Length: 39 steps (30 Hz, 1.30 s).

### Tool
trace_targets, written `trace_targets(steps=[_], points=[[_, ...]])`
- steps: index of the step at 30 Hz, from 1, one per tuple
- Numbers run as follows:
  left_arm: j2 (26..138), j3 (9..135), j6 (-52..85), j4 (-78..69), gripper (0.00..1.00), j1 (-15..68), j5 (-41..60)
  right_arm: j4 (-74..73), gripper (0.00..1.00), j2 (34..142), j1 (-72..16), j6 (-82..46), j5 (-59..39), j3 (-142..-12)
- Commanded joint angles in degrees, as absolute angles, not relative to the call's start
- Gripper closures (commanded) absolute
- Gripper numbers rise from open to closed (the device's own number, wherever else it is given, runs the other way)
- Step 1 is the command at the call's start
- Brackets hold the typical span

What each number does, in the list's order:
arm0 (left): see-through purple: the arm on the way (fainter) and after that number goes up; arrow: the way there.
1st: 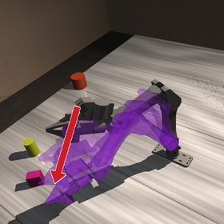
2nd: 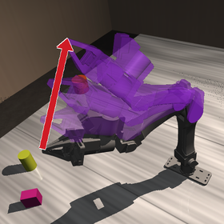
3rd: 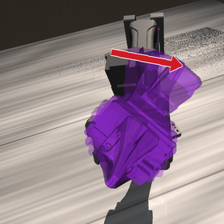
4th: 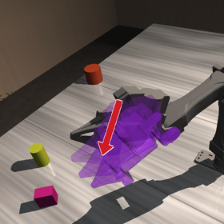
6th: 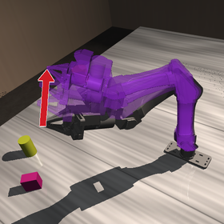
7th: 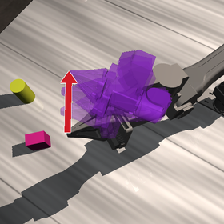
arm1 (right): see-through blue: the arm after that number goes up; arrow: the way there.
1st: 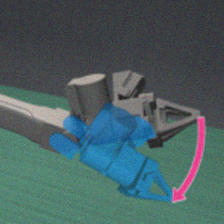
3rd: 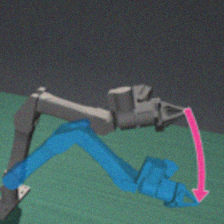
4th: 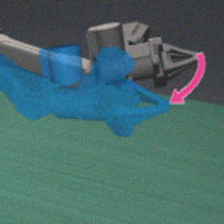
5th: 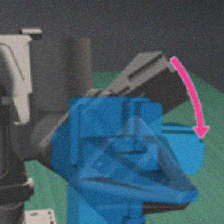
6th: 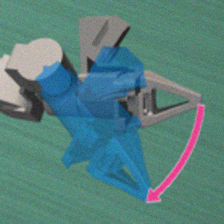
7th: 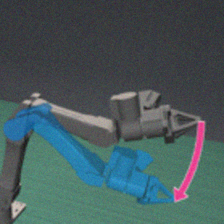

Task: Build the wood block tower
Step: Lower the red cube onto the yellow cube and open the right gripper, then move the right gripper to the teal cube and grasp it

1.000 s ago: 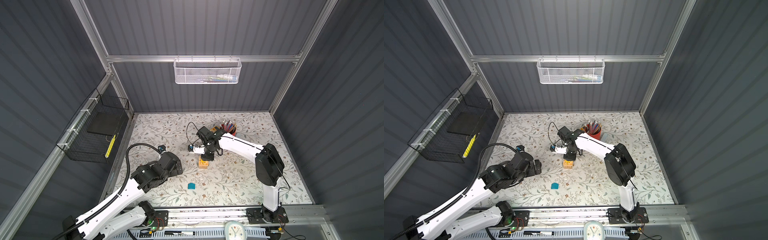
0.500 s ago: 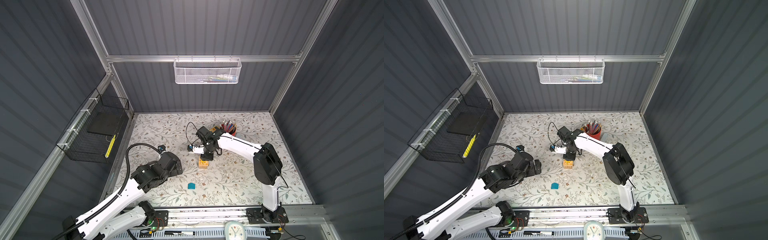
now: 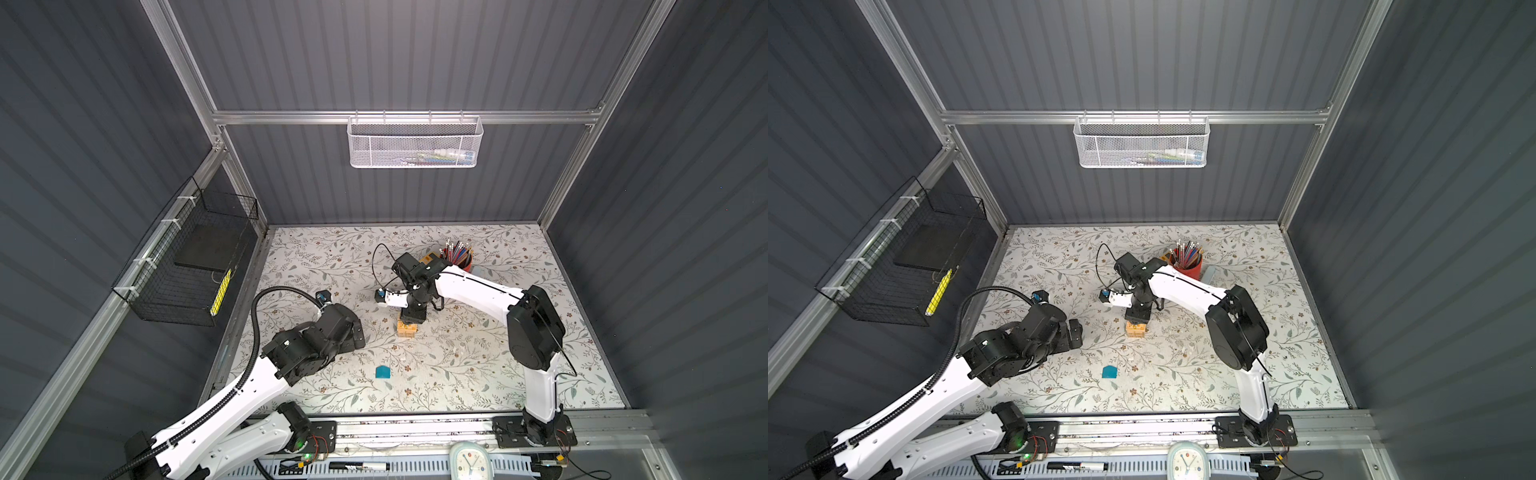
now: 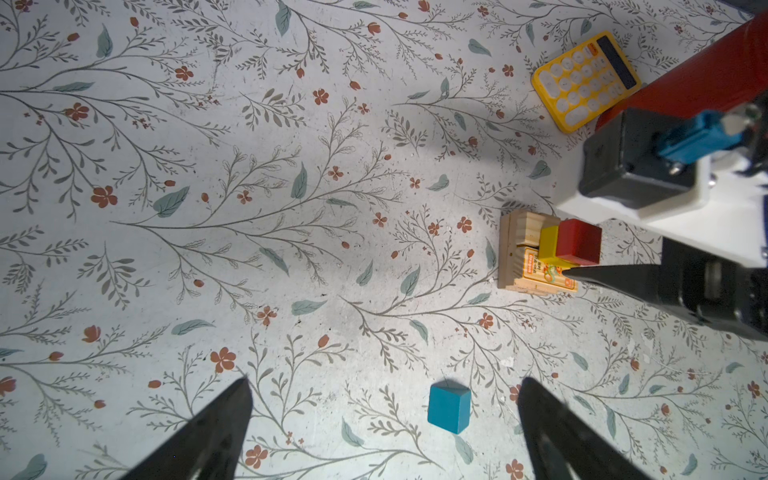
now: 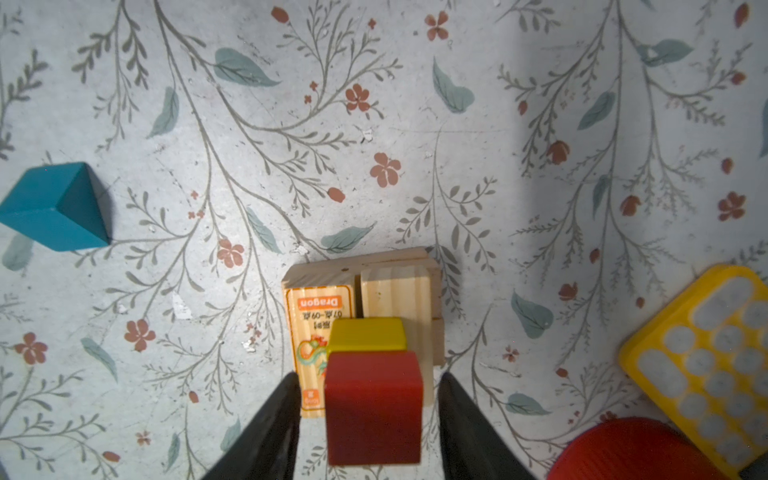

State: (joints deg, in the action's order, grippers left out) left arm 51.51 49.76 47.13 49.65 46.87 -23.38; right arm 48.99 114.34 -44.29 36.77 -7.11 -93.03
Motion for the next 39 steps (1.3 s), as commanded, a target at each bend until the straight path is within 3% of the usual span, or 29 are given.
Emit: trace_targets(steps=[1,10,18,24,39], points=[[51.7,50.3,47.3,50.3,0.0,46.6,-24.4,47.3,0.4,109.1,-43.4,32.3,-9.6,-94.3],[51.2,51.1,47.2,51.2,0.0,46.5,-25.3,41.0,0.24,97.4,-43.1,19.5,-12.5,-89.1],[49.3,50.9,48.3,53.3,0.0,46.5,-26.1,37.3,0.21,89.6,-45.9,5.8,-8.7,-80.9],[47.8,50.5,49.3,54.6,0.0,46.5,-26.6,37.0,0.21,90.0,-50.5,1.5,-2.0,-77.1],[44.1,48.9,52.9,57.7,0.0,46.6,-27.4,31.9,0.27,98.3,-60.5,0.9,-3.1,-72.2]])
